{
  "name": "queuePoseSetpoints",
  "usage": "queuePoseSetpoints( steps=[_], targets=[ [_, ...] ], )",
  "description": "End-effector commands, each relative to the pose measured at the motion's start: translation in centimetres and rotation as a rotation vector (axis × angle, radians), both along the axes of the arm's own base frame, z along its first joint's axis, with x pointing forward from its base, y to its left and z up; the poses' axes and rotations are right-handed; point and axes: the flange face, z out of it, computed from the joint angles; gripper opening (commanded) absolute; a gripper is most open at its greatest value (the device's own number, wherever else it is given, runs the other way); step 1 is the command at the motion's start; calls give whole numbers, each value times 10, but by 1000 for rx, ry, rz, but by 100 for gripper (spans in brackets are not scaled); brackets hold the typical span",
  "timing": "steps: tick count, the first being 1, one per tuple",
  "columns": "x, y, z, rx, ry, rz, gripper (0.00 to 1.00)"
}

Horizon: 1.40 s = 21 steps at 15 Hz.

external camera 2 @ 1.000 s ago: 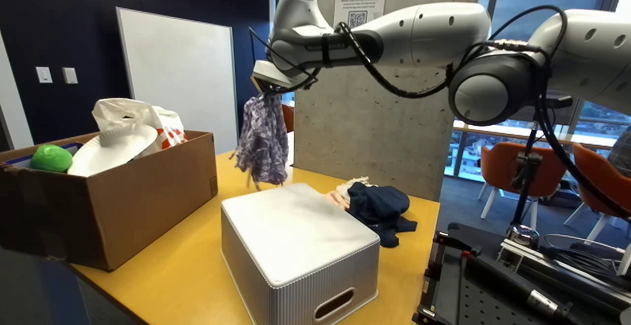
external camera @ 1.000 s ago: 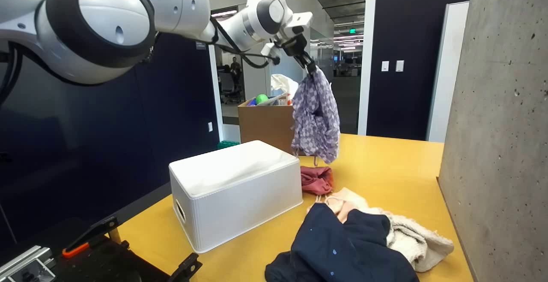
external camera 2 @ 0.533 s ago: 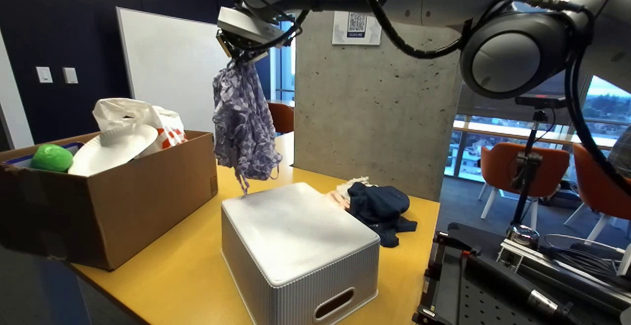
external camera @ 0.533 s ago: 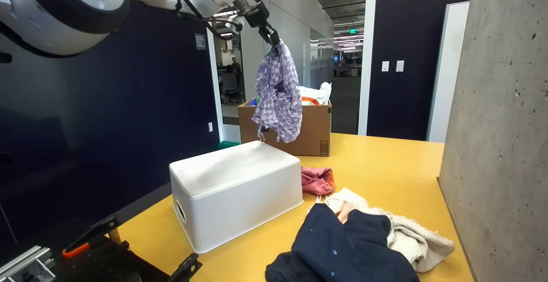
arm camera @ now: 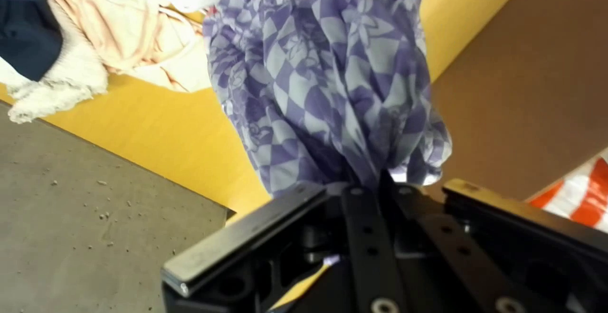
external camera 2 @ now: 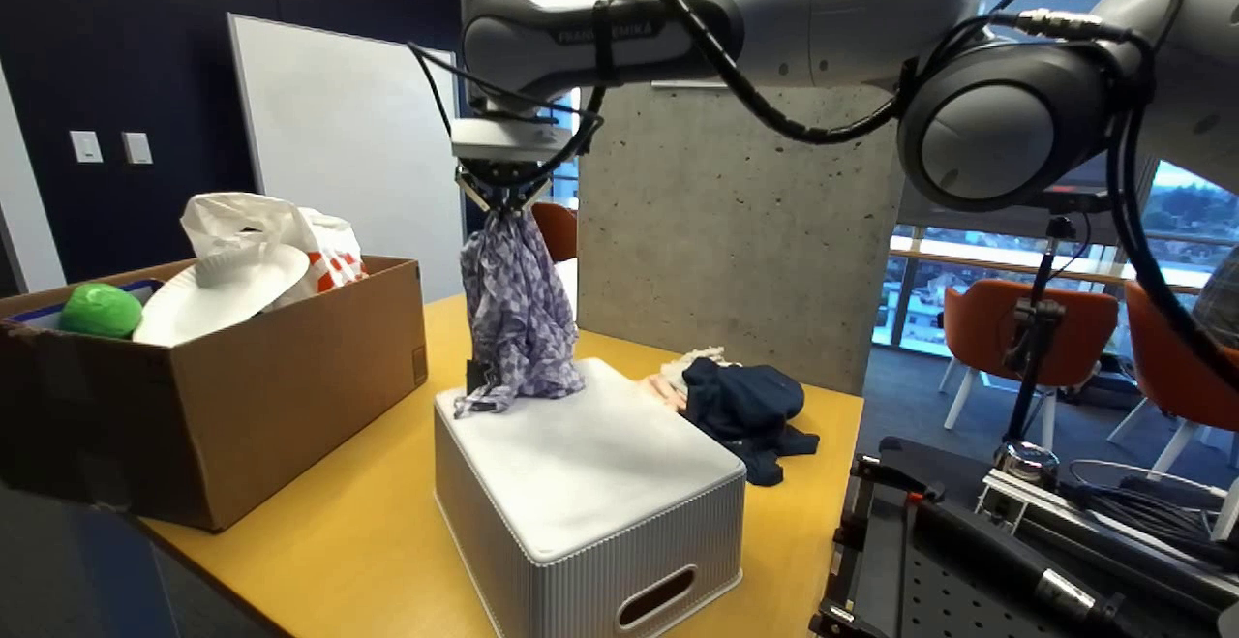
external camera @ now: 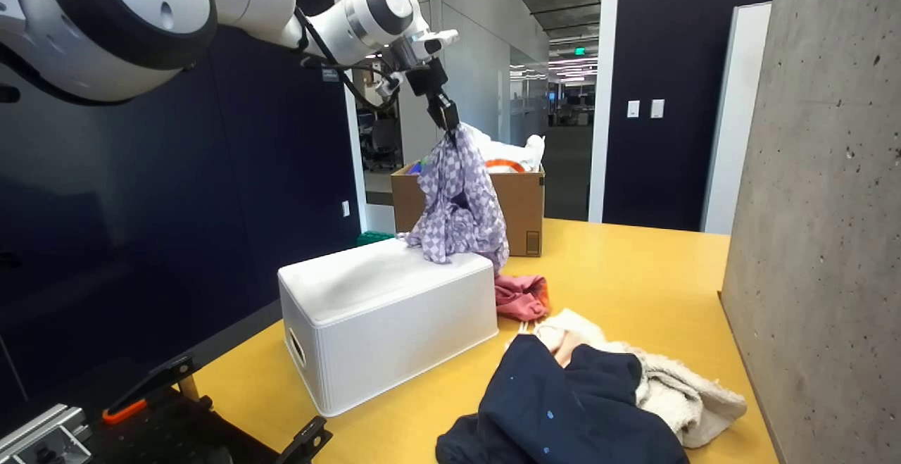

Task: Put the blue shirt on the table, then put the purple shirt on the basket

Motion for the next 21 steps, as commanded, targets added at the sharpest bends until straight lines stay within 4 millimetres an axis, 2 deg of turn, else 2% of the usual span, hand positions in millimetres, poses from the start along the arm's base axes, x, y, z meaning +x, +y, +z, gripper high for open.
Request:
queuePoseSetpoints(
  steps=[1, 5, 9, 13, 16, 18, 21],
  targets=[
    [-6, 11, -40, -1, 123, 37, 1],
    [-20, 43, -79, 52, 304, 143, 1],
    [-41, 55, -85, 108, 497, 242, 1],
    [-58, 54, -87, 170, 650, 359, 1],
    [-71, 59, -97, 216, 759, 452, 1],
    [-79, 69, -110, 242, 826, 523, 1],
    [-97, 96, -146, 252, 961, 606, 1]
  ],
)
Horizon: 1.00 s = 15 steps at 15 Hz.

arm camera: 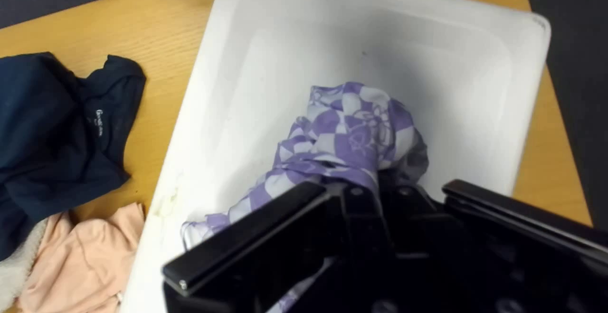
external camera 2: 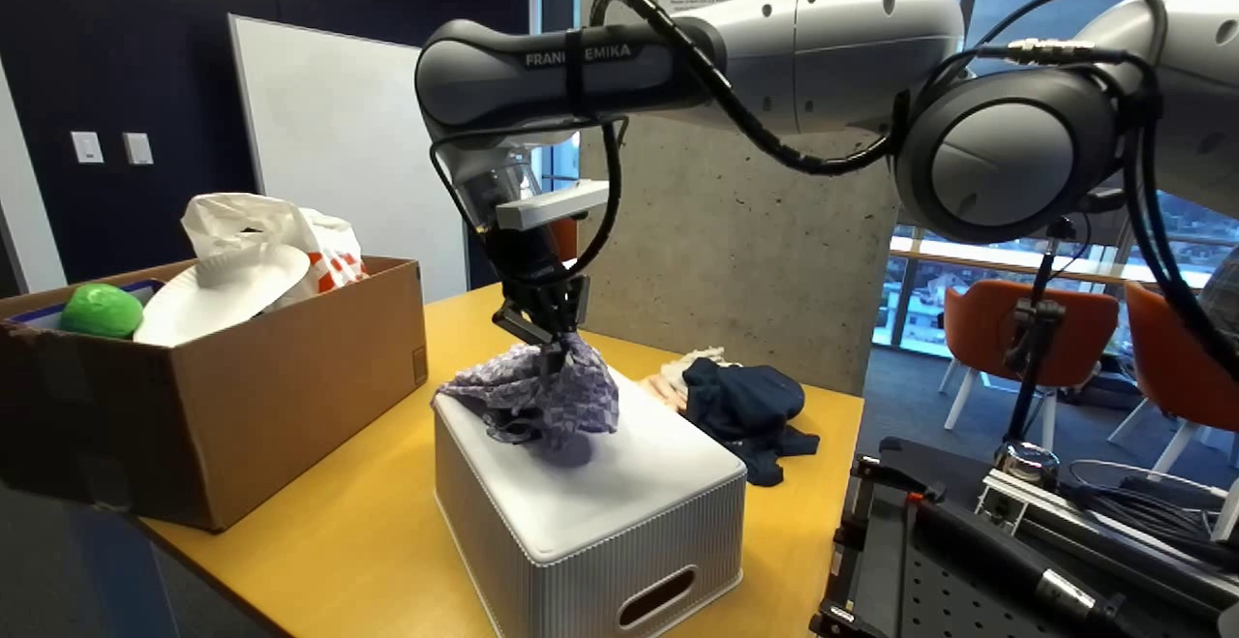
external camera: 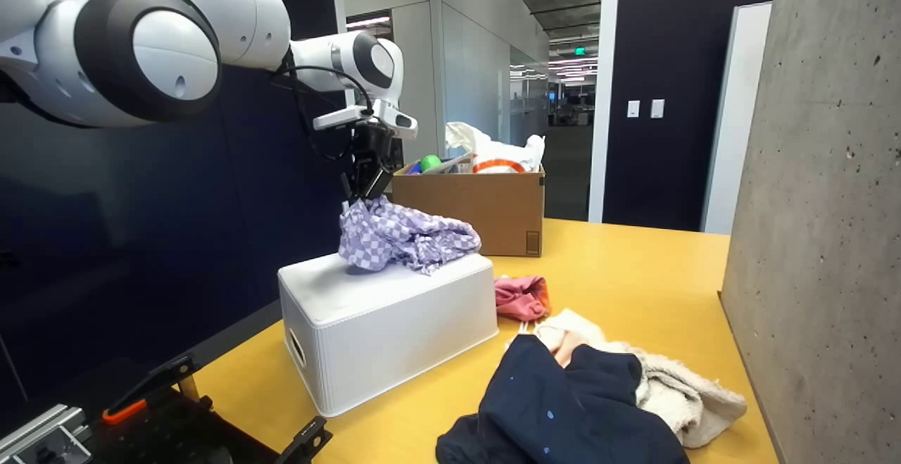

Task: Put the blue shirt on the table, then put the purple shirt on the basket

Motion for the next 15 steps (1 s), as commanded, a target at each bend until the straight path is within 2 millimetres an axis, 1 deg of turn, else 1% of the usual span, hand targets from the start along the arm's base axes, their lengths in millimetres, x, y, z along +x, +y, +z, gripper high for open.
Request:
queuePoseSetpoints(
  steps=[1, 2, 3, 4, 6, 7, 8, 10, 13, 14, 15],
  targets=[
    [-22, 32, -36, 22, 146, 112, 1],
    [-28, 39, -45, 19, 182, 134, 1],
    [-33, 45, -54, 8, 208, 149, 21],
    [-37, 49, -60, 5, 233, 156, 32],
    [-42, 53, -66, -10, 262, 152, 44],
    [-42, 50, -64, -19, 267, 143, 53],
    [-42, 47, -60, -25, 268, 136, 59],
    [-36, 35, -46, -44, 238, 116, 74],
    [-26, 14, -21, -64, 179, 82, 96],
    [-23, 7, -12, -66, 162, 64, 100],
    [-21, 1, -5, -69, 147, 53, 100]
  ],
)
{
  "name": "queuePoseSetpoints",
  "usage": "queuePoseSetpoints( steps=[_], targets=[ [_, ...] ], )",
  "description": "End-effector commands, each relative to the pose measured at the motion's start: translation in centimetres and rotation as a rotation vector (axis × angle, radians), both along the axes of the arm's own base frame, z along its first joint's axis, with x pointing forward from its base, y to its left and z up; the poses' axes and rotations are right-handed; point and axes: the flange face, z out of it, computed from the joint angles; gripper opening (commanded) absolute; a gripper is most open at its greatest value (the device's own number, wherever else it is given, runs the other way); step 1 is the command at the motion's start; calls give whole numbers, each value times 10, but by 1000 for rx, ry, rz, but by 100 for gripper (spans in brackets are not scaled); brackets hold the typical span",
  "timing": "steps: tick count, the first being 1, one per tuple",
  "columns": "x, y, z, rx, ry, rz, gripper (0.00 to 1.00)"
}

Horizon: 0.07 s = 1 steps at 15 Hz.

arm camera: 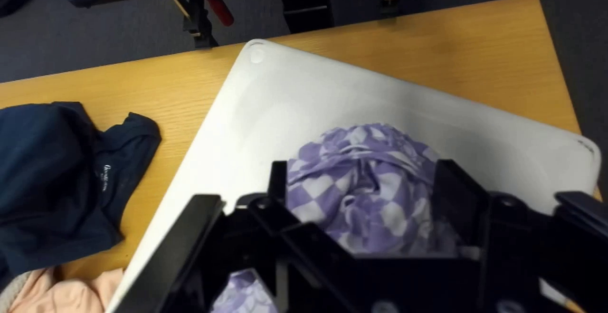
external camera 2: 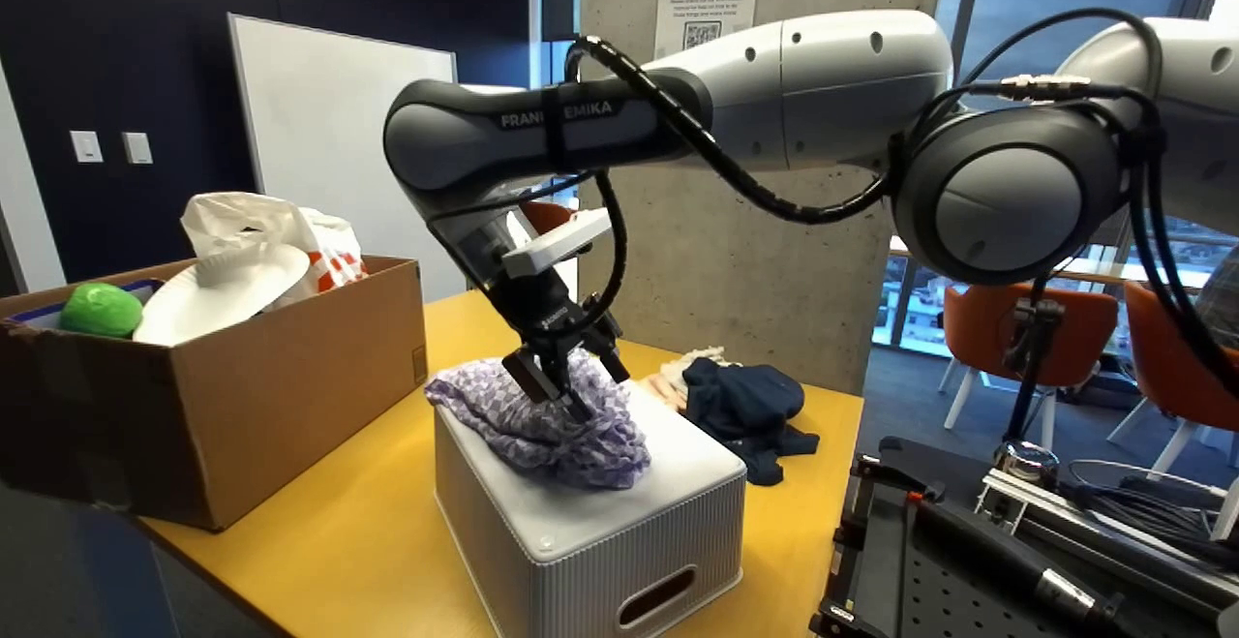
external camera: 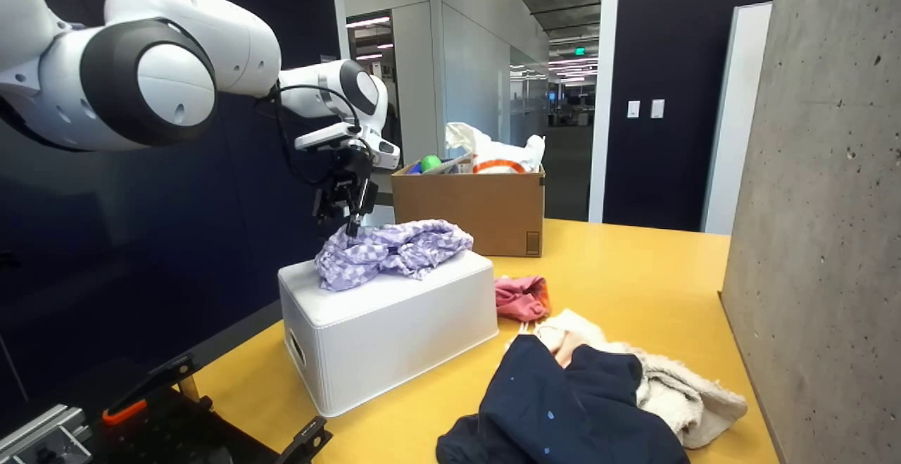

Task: Put the blue shirt on the table, then put the purple shirt on the basket

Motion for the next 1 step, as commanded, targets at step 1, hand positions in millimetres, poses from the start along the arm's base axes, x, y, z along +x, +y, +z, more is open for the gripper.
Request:
queuePoseSetpoints(
  steps=[1],
  targets=[
    [8, -21, 33, -16, -60, -47, 100]
  ],
)
